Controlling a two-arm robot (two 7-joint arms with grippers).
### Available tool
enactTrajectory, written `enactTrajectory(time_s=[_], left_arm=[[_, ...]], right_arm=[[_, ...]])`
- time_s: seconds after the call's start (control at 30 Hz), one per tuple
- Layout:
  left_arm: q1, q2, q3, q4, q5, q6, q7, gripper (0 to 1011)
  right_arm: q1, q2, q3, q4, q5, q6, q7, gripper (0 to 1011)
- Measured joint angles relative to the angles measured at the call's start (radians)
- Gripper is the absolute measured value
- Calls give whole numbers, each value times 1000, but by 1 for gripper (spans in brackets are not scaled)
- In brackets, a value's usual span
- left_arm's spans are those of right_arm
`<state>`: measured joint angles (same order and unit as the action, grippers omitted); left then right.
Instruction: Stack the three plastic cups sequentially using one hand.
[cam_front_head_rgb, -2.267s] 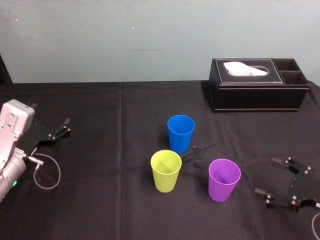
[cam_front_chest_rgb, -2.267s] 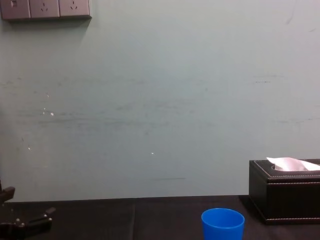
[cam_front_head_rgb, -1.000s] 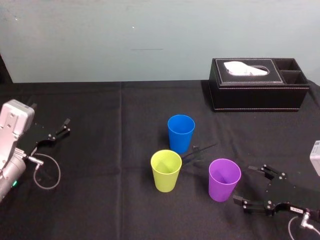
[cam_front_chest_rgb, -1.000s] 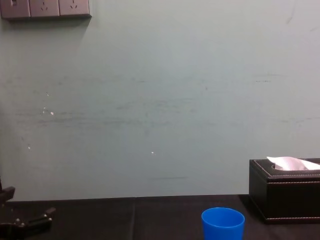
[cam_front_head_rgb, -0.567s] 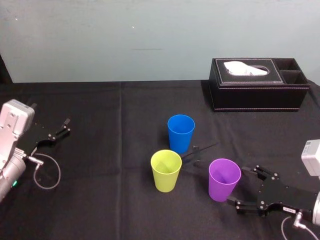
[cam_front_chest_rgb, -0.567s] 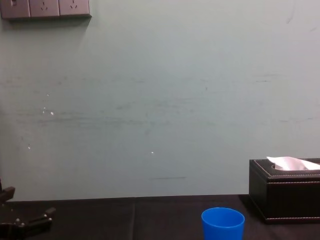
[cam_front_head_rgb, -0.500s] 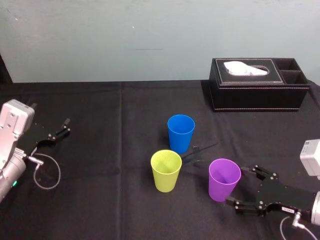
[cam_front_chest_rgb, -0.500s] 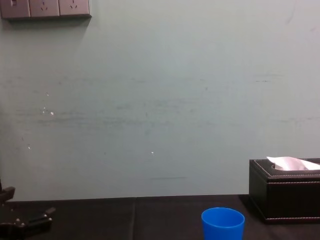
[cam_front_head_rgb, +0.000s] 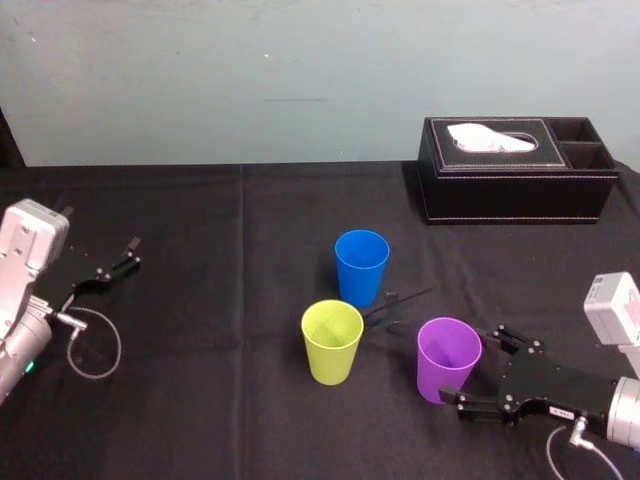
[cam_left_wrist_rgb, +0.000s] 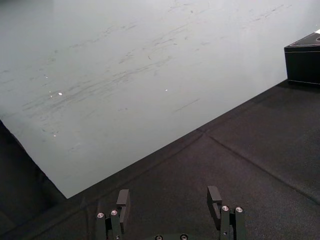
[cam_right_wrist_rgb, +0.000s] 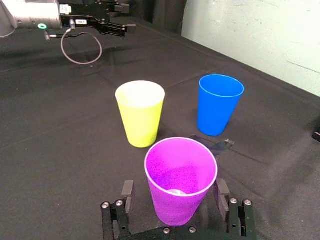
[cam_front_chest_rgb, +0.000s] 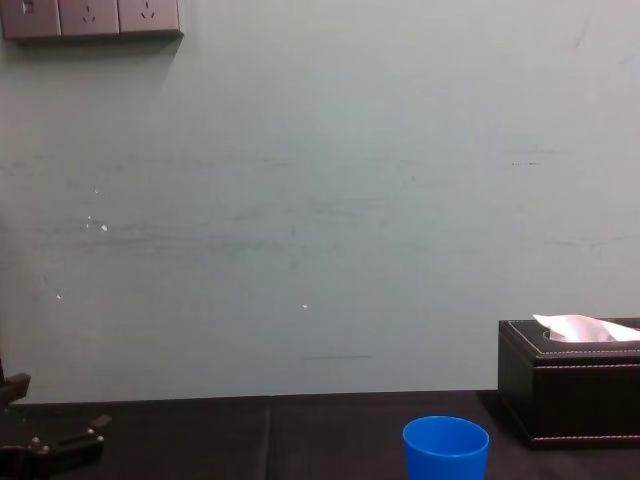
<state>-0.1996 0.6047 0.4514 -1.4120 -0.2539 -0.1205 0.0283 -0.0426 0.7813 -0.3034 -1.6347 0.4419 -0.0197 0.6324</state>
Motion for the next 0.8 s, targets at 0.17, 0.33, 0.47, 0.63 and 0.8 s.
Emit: enactTrajectory(time_s=[0.17, 0.33, 0.47, 0.63, 0.8], left_arm=[[0, 0, 0, 0, 0, 0, 0, 1010], [0, 0, 0, 0, 0, 0, 0, 1010], [0, 0, 0, 0, 0, 0, 0, 1010], [0, 0, 0, 0, 0, 0, 0, 1010], [0, 0, 0, 0, 0, 0, 0, 1010]], right_arm=[[16, -11, -8, 13, -2, 5, -6, 1000], [27, -18, -13, 20, -4, 7, -9, 1000], [37, -27, -19, 26, -4, 12, -11, 1000], [42, -31, -22, 27, 0, 17, -10, 1000], [41, -30, -22, 27, 1, 16, -10, 1000]])
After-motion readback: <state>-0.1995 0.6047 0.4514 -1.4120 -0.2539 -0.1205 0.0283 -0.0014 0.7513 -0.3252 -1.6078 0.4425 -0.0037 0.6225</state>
